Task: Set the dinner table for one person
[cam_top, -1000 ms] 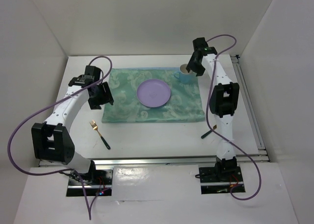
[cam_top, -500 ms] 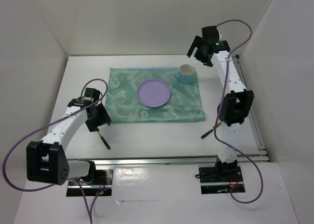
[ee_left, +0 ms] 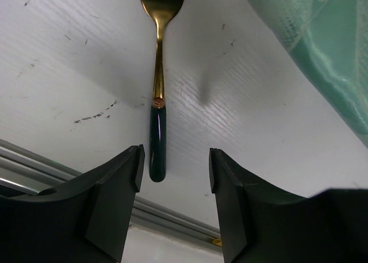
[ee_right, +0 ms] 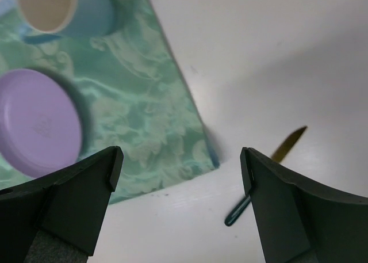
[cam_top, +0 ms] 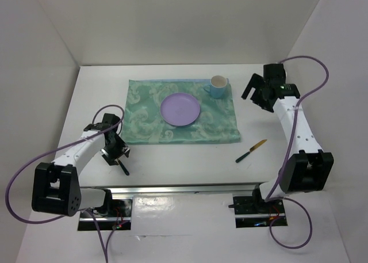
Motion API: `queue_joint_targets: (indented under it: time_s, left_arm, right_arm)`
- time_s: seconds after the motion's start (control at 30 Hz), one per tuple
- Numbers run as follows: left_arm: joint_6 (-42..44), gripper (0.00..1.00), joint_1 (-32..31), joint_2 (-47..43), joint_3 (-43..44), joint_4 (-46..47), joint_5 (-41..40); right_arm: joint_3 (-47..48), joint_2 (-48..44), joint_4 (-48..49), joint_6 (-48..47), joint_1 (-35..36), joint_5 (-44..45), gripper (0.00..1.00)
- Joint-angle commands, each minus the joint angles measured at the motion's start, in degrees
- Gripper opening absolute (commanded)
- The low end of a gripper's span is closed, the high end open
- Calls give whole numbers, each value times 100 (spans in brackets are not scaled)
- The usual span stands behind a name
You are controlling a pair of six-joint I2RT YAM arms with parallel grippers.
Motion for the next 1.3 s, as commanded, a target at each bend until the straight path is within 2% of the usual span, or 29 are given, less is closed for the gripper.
queue_joint_targets:
  time_s: [0.0, 0.23, 0.37, 0.4, 0.43, 0.47, 0.5, 0.6, 0.67, 0.7, 0.77, 0.83, 0.87, 0.93, 1.03, 1.2, 1.27]
  left_arm:
    - [-335, 65, -33, 175, -208, 183, -38]
    - [-449, 64, -33, 351, -621, 614, 15]
    - [-520, 52, -33, 493, -754, 668, 15]
    - [-581, 36, -33, 553, -754, 667, 15]
    - [-581, 26, -33, 554, -754, 528, 15]
    - [-660, 9, -33, 467, -702, 422, 15]
    - [-661, 0, -33, 379, -701, 316, -64]
    - [-853, 0, -33, -270, -404, -316, -694]
    - [-635, 0, -33, -796, 97, -397, -995]
    - [-512, 0, -33, -895, 316, -397, -1100]
    - [286, 0, -33, -853, 982, -117, -1102]
    - [1206, 0, -85, -485, 1502, 244, -804]
    - [1412, 0, -164, -213, 2123, 245, -803]
    - [1972, 0, -252, 753, 3037, 9, -646]
    - [2544, 0, -402, 1894, 3735, -107, -514]
    - [2873, 0, -559, 3347, 5026, -536, -459]
    - [2934, 0, -560, 3768, 5213, -616, -460]
  right_arm:
    - [-542, -472, 11, -86, -276, -270, 96]
    - [-807, -535, -96, -157, -400, -270, 96]
    - [-589, -412, -96, -209, -400, -270, 96]
    - [-588, -412, -96, -209, -400, -270, 96]
    - [-535, -351, -96, -209, -400, -270, 96]
    - [-535, -350, -96, -209, -400, -270, 95]
    - [-474, -350, -96, -209, -400, -270, 95]
    - [-534, -350, -79, -279, -400, -348, 95]
    - [-893, -473, 71, -350, -400, -524, 95]
    - [-991, -473, 71, -350, -400, -603, 95]
    - [-1245, -473, -7, -298, -470, -752, 95]
    - [-1439, -526, -61, -149, -470, -850, 95]
    - [-1606, -613, -61, -78, -470, -919, 95]
    - [-1738, -702, -113, 106, -470, -999, 95]
    - [-1967, -938, -113, 229, -523, -1227, 95]
    - [-2283, -1149, -341, 423, -523, -1412, 95]
    - [-2441, -1237, -394, 484, -523, -1412, 95]
